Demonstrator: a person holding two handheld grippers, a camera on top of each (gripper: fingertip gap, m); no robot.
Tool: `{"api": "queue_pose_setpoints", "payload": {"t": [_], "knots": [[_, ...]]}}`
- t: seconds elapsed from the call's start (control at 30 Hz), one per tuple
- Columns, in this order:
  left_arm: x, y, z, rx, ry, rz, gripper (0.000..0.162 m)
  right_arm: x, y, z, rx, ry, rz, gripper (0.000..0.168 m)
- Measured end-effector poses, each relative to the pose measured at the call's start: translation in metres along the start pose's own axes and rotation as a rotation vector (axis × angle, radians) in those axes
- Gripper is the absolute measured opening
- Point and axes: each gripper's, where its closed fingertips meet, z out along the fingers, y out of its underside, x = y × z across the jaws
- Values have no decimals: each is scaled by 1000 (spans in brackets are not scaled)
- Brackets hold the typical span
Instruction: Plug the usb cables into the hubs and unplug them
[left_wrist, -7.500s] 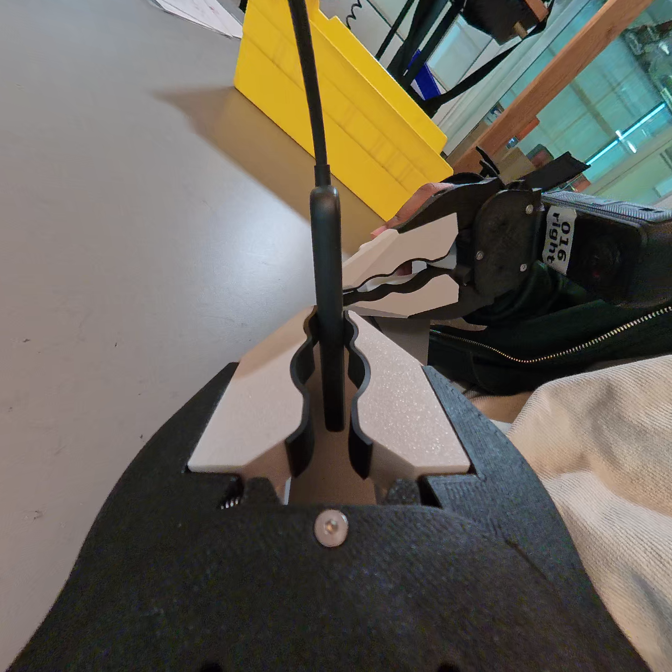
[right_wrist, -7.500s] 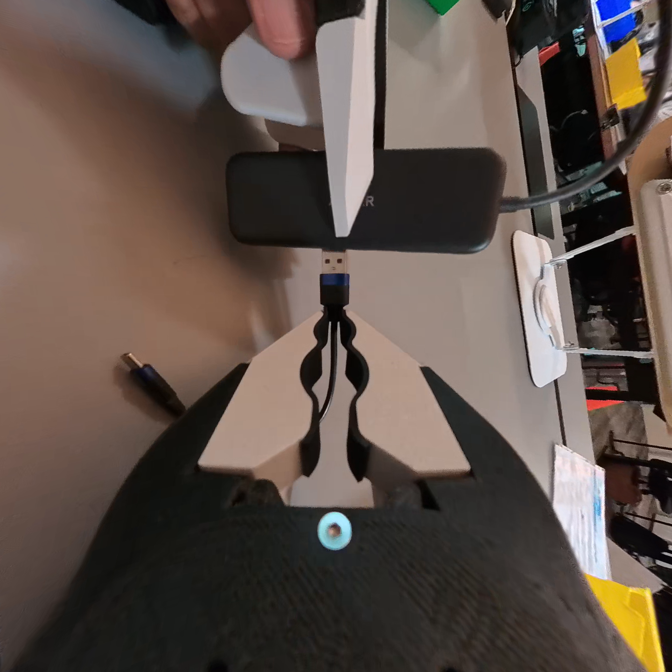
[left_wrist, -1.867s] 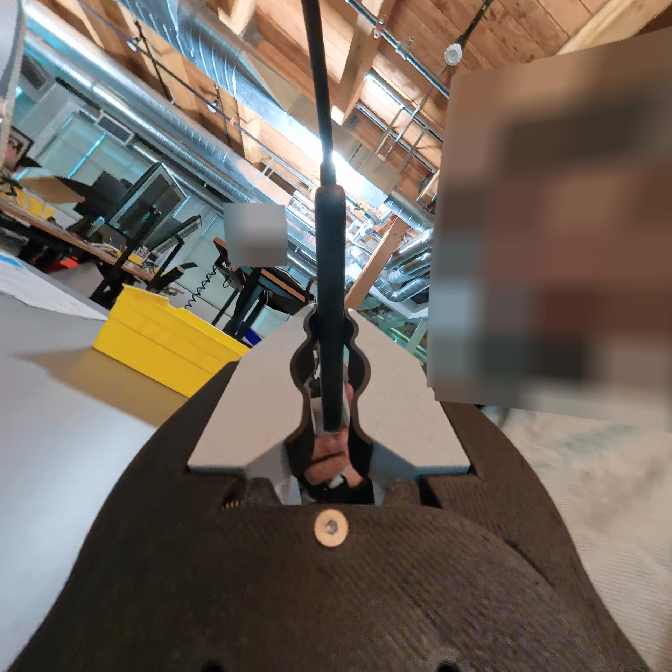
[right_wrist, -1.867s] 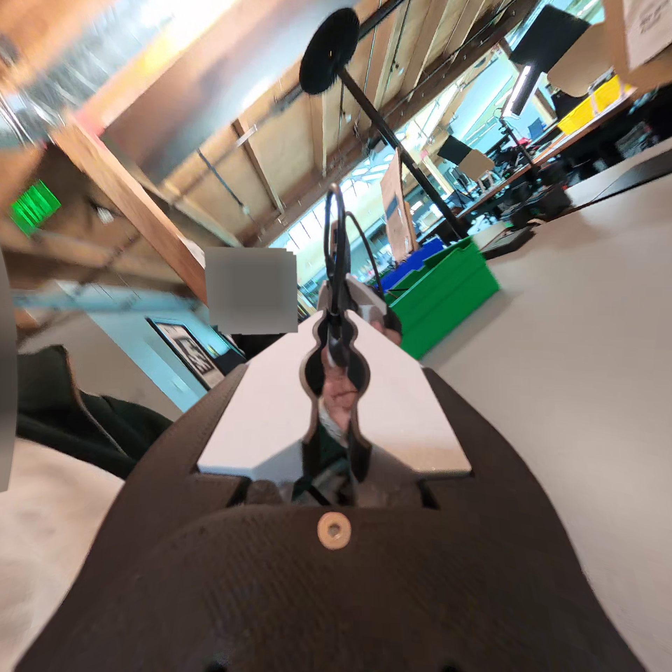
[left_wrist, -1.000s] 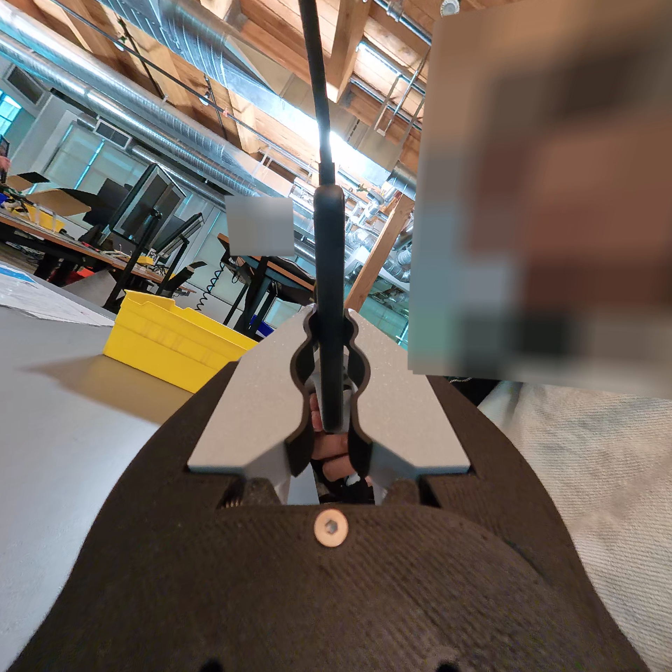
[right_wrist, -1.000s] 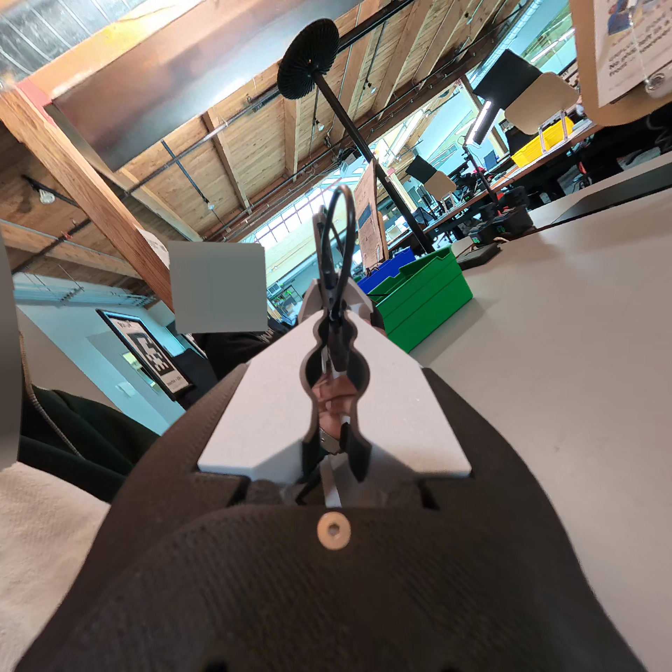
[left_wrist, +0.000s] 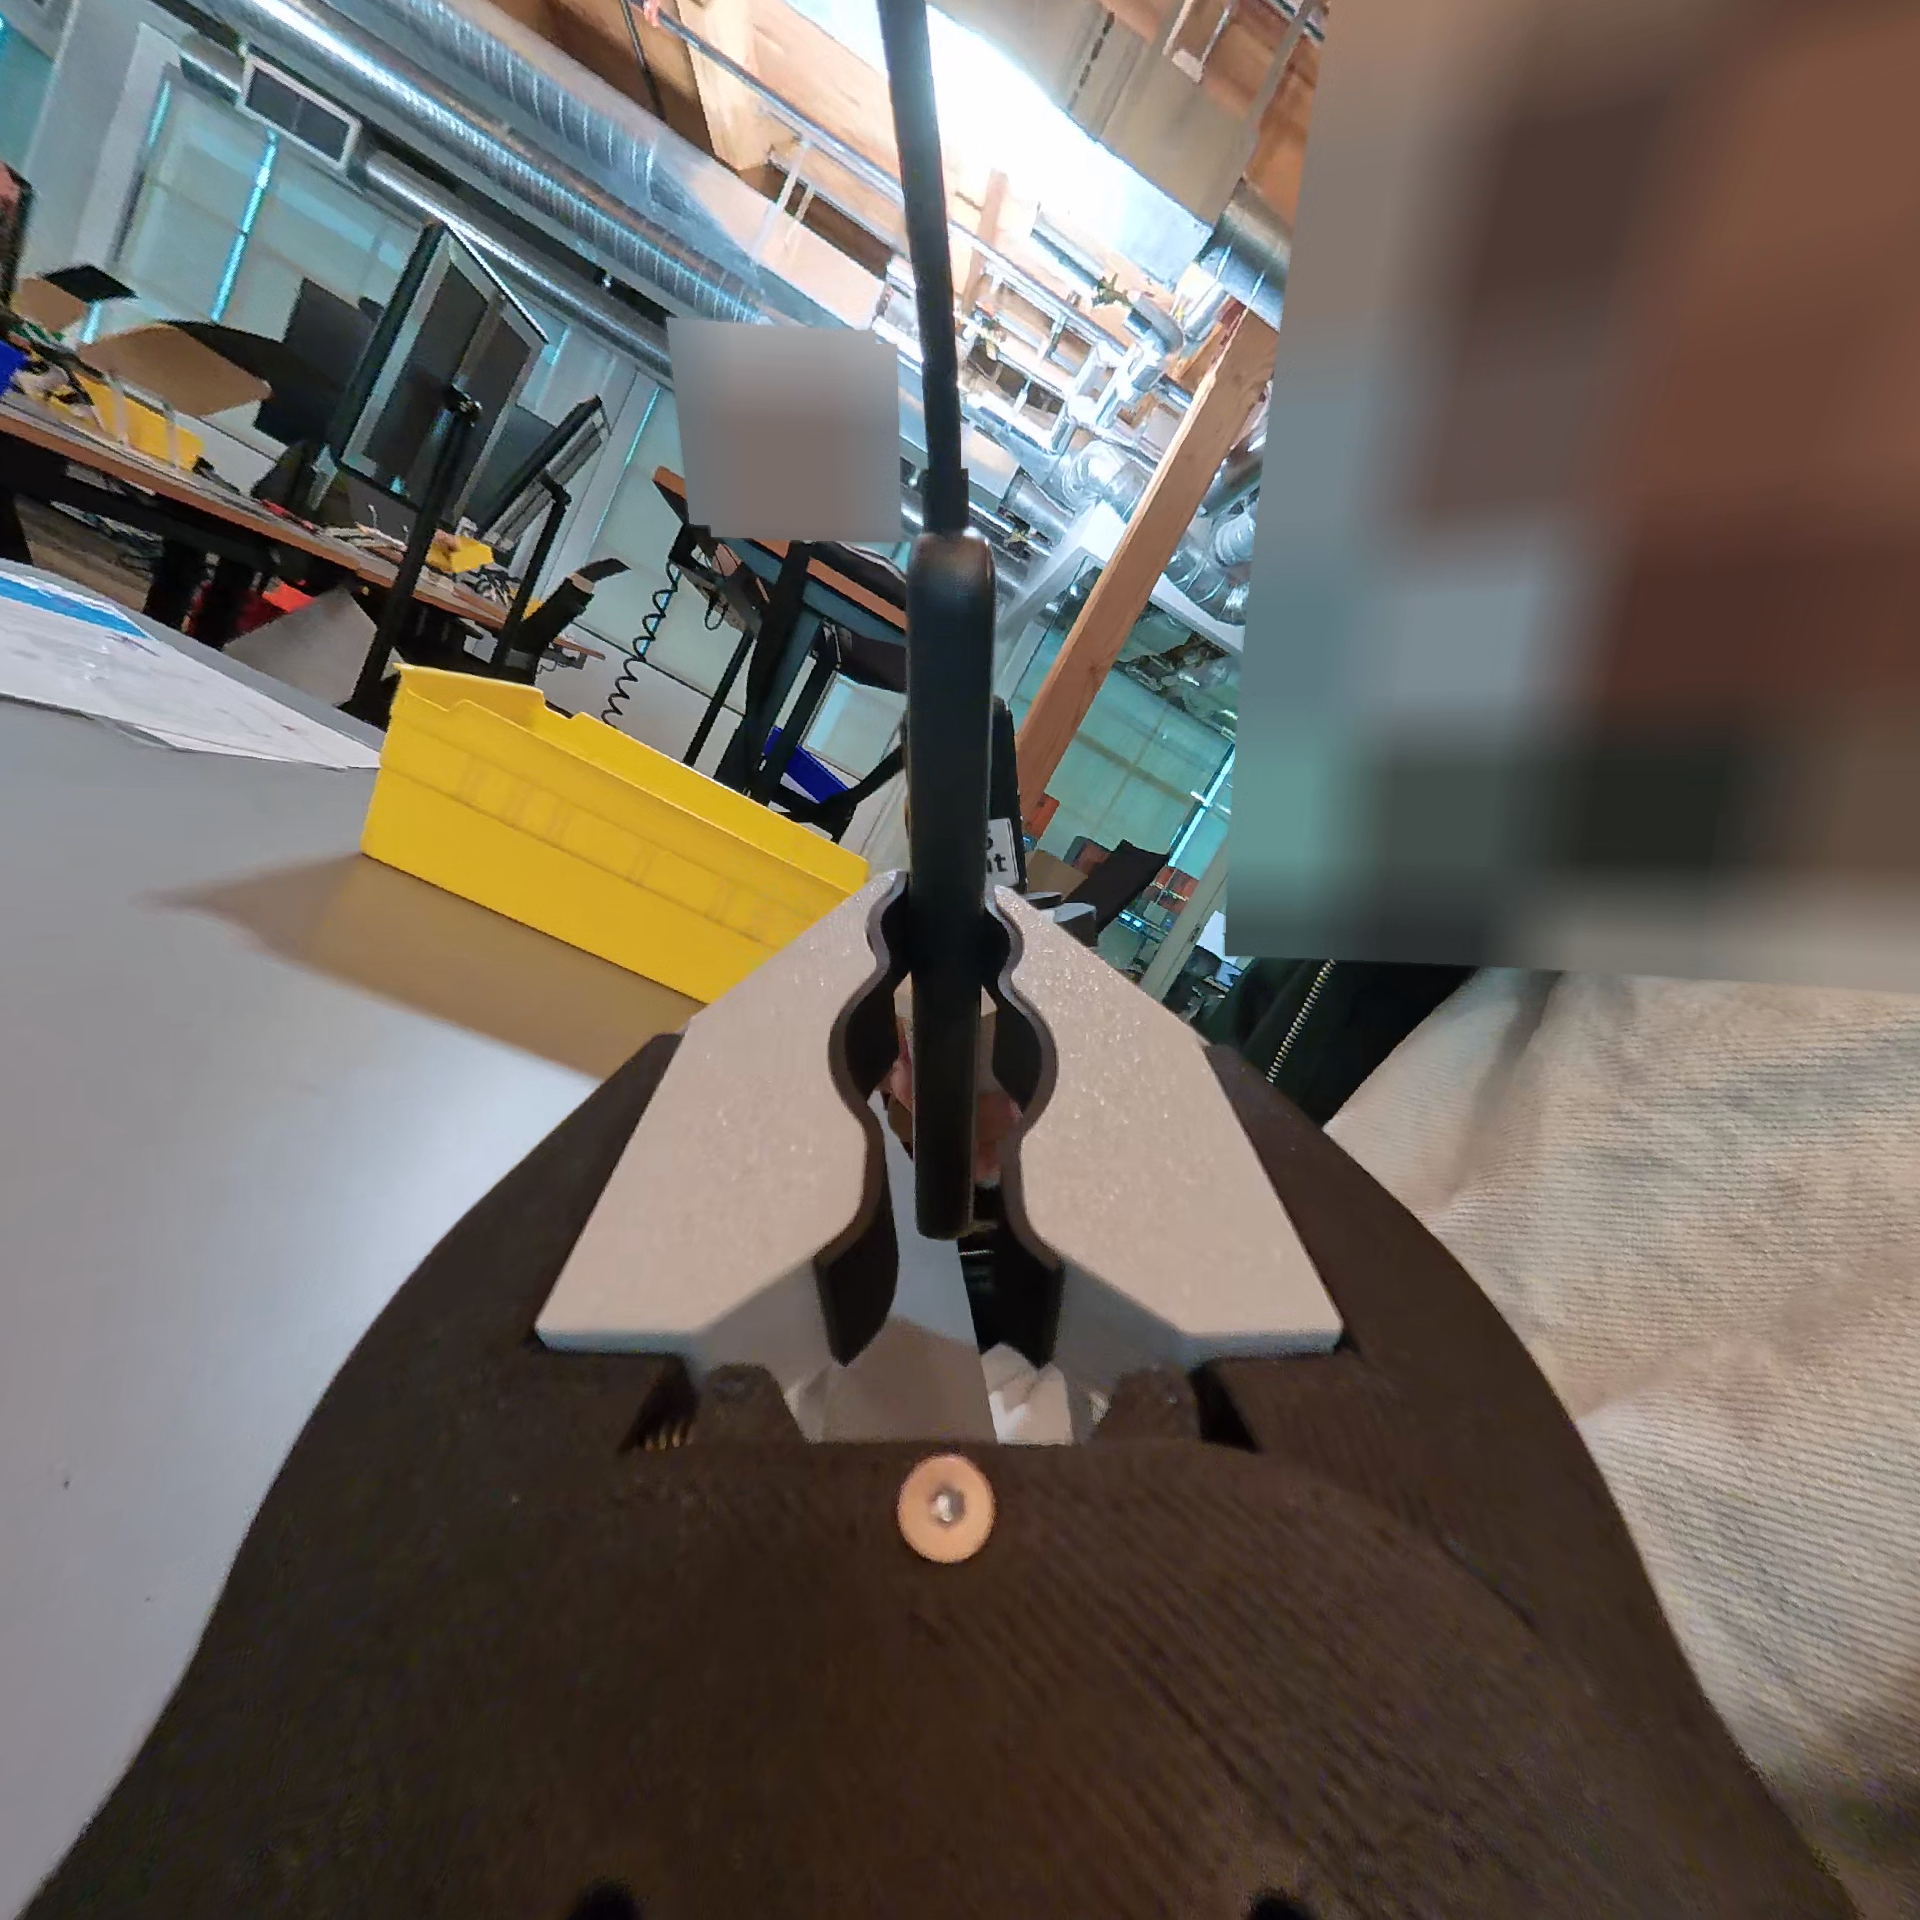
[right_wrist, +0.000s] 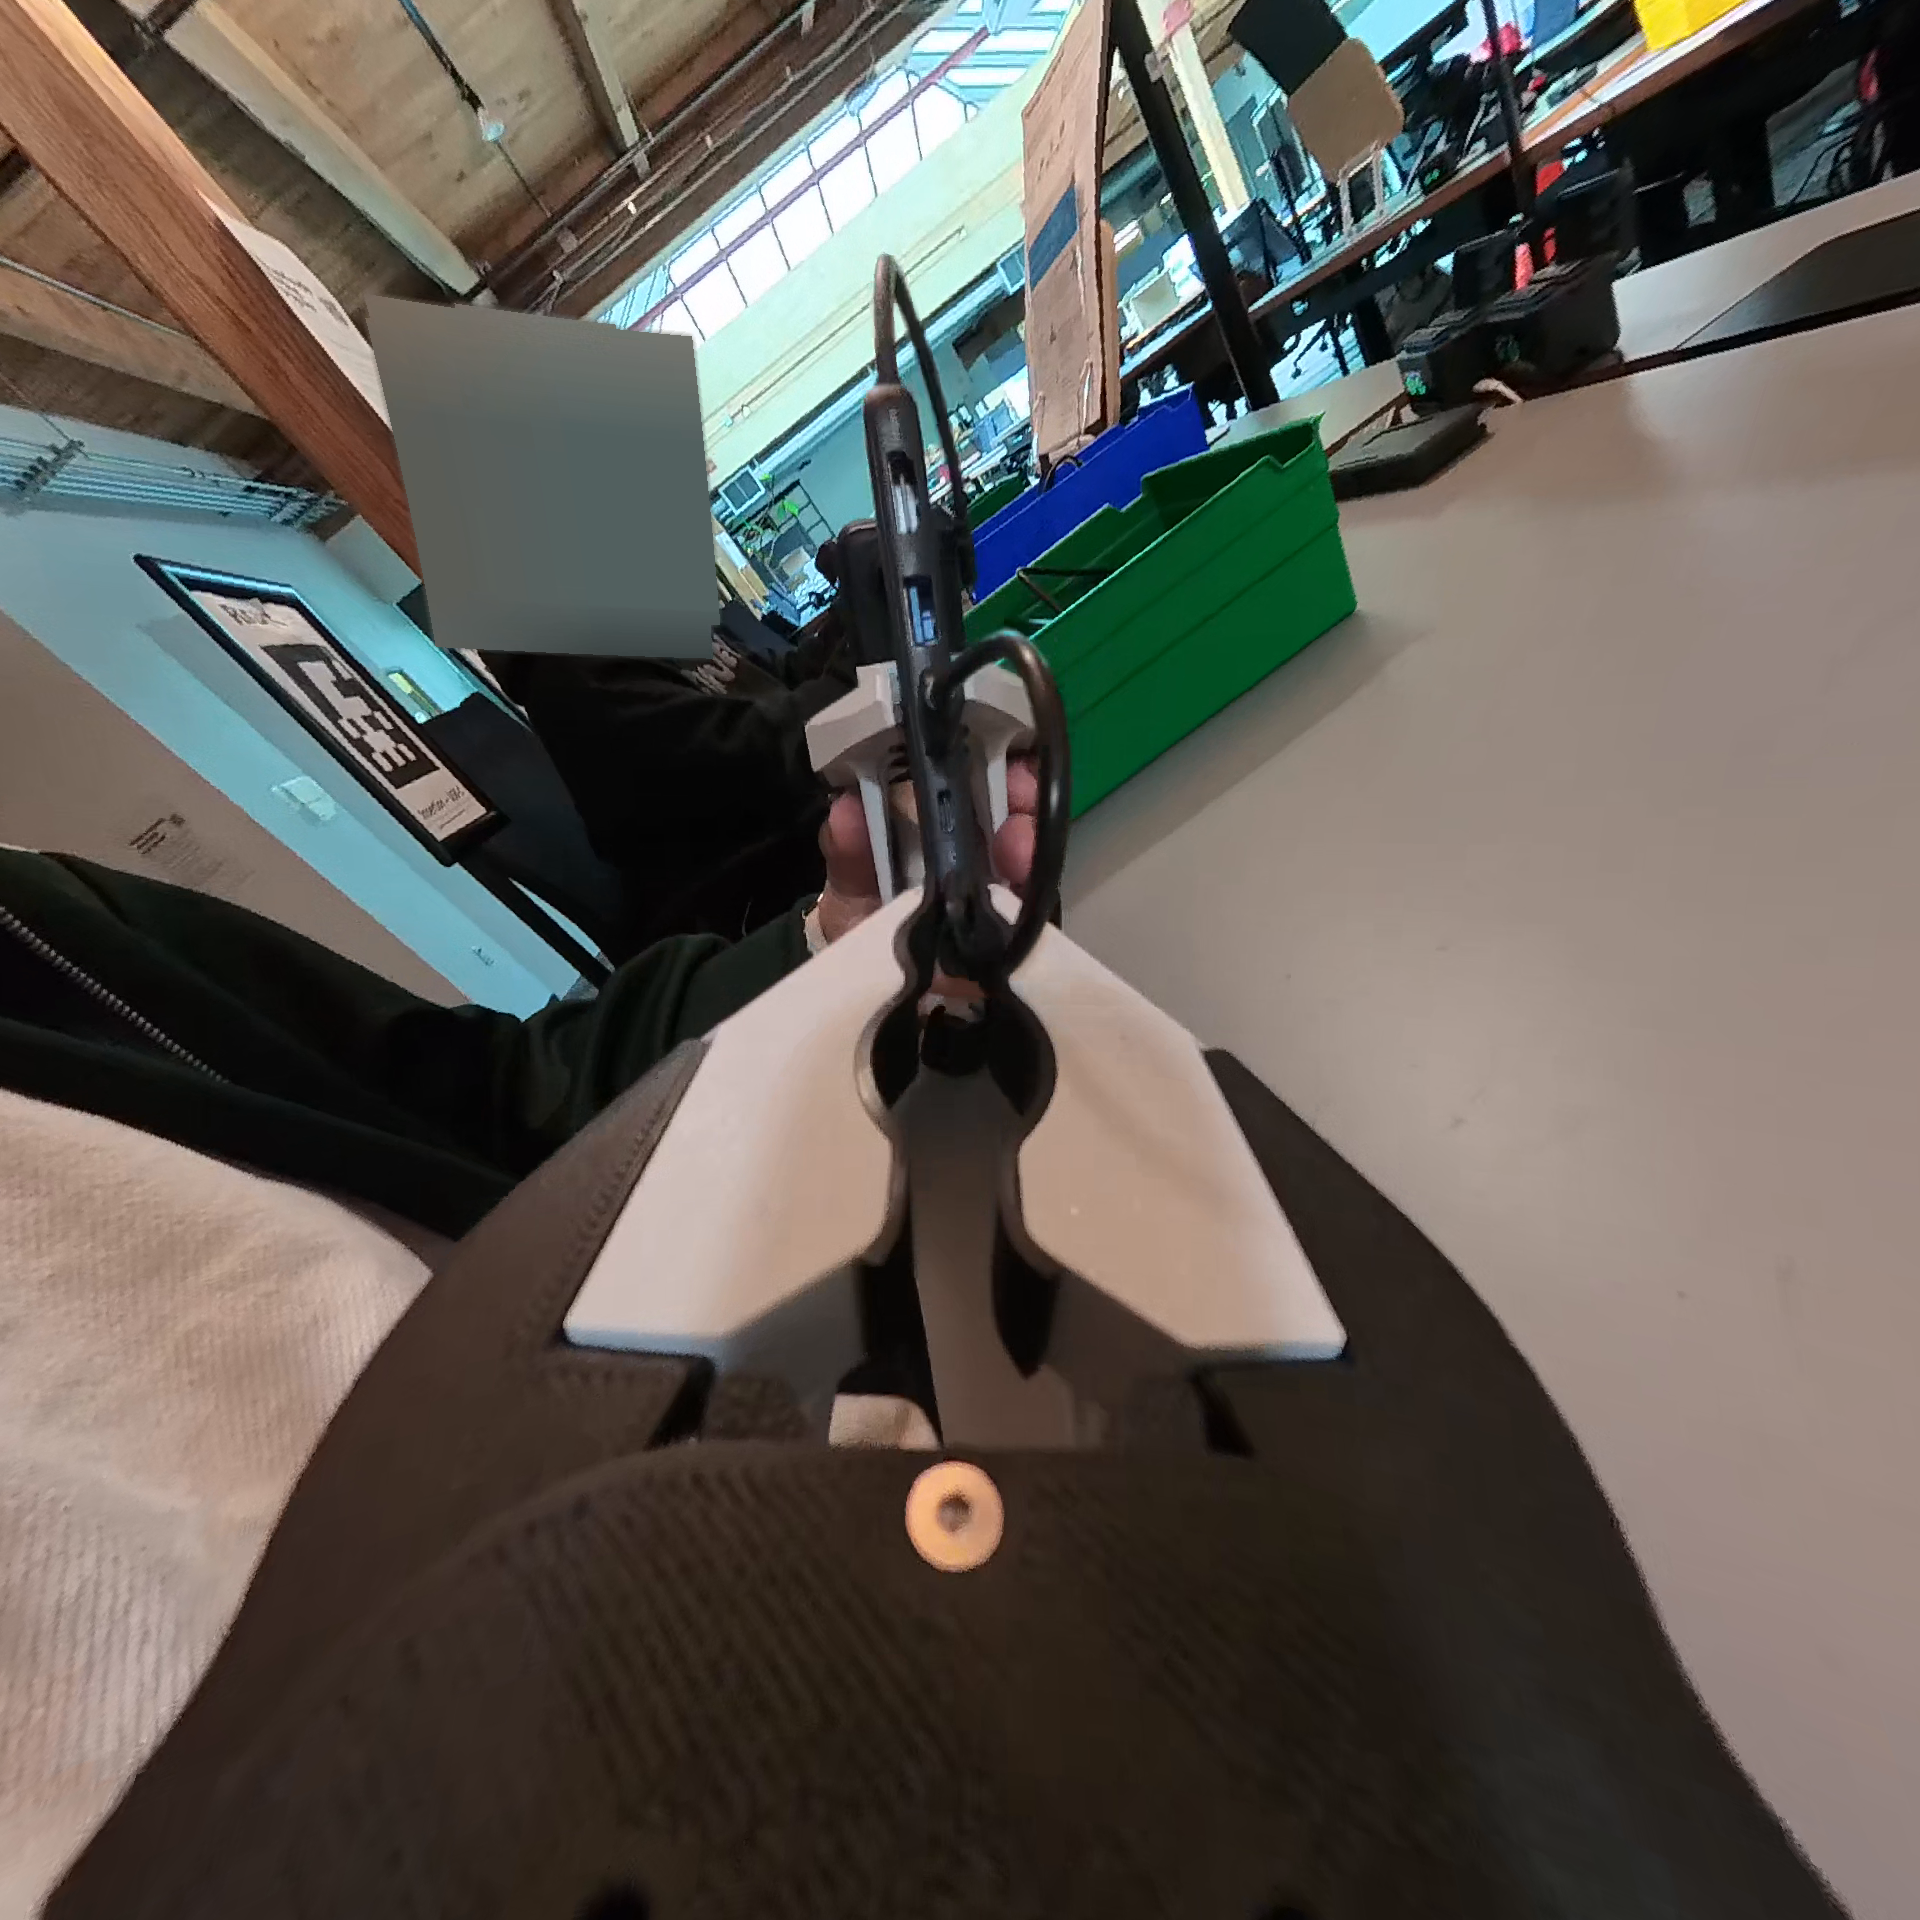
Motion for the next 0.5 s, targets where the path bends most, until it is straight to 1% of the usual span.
{"api": "queue_pose_setpoints", "payload": {"t": [0.23, 0.5], "knots": [[-3, 6, 1, -36, -1, -31, 8, 2, 7, 0, -52, -12, 7, 5], [-2, 5, 3, -12, 8, -47, 9, 1, 13, 3, -53, -24, 9, 5]]}}
